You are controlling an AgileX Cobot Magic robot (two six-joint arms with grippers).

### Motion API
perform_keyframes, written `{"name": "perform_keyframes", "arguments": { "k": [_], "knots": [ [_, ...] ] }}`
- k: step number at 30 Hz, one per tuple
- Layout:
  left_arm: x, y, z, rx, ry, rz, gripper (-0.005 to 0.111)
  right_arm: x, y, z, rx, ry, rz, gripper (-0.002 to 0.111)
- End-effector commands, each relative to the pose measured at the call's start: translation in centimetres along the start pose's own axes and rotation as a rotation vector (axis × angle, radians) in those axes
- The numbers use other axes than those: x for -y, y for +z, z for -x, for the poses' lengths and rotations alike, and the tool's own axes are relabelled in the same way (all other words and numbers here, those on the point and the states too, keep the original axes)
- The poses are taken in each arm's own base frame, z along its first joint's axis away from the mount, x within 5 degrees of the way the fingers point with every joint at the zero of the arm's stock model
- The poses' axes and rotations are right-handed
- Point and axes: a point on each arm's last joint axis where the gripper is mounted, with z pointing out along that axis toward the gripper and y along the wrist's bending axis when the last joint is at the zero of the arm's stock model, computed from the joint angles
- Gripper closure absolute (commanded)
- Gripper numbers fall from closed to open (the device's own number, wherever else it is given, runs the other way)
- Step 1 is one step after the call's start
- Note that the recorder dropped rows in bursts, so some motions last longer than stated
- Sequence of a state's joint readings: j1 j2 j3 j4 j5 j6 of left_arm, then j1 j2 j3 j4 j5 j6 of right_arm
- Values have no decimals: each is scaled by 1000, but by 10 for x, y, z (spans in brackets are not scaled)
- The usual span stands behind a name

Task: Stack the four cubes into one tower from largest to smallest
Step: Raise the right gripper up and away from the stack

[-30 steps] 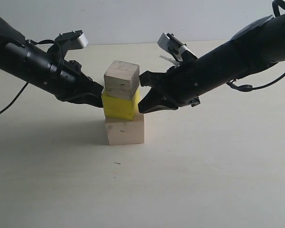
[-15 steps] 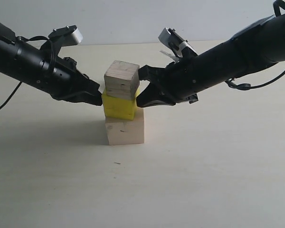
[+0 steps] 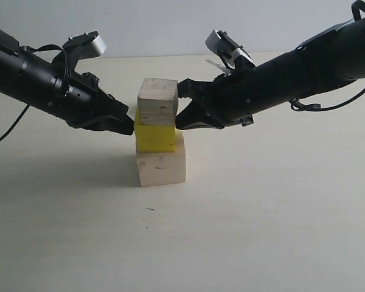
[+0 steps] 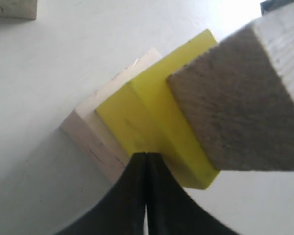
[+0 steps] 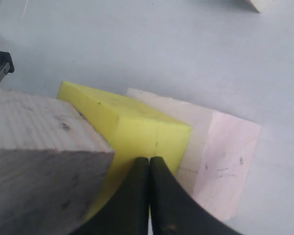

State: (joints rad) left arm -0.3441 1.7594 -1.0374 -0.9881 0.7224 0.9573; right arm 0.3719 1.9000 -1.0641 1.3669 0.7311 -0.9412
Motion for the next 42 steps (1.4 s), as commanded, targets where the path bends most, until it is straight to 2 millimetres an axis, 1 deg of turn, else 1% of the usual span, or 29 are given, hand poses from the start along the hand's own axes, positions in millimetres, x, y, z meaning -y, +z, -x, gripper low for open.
{"name": "perform_keyframes", "arguments": {
  "k": [1,32,33,37,39,42],
  "knots": [
    [6,1,-1,-1,10,-17,107,-4,-3,3,18,-13,12,108],
    [6,1,-2,-13,1,-7,107,-2,-3,4,38,-29,-6,108],
    [3,1,-3,-28,-8,18,107,-1,-3,4,35,-32,-8,108],
    [3,0,-3,-34,-5,26,107,1,-4,3,20,-52,-53,108],
    [4,-1,-3,-34,-3,28,107,-1,-11,4,20,-73,-94,108],
    [6,-6,-1,-14,7,35,107,-14,-35,11,77,-100,-106,108]
  ]
}}
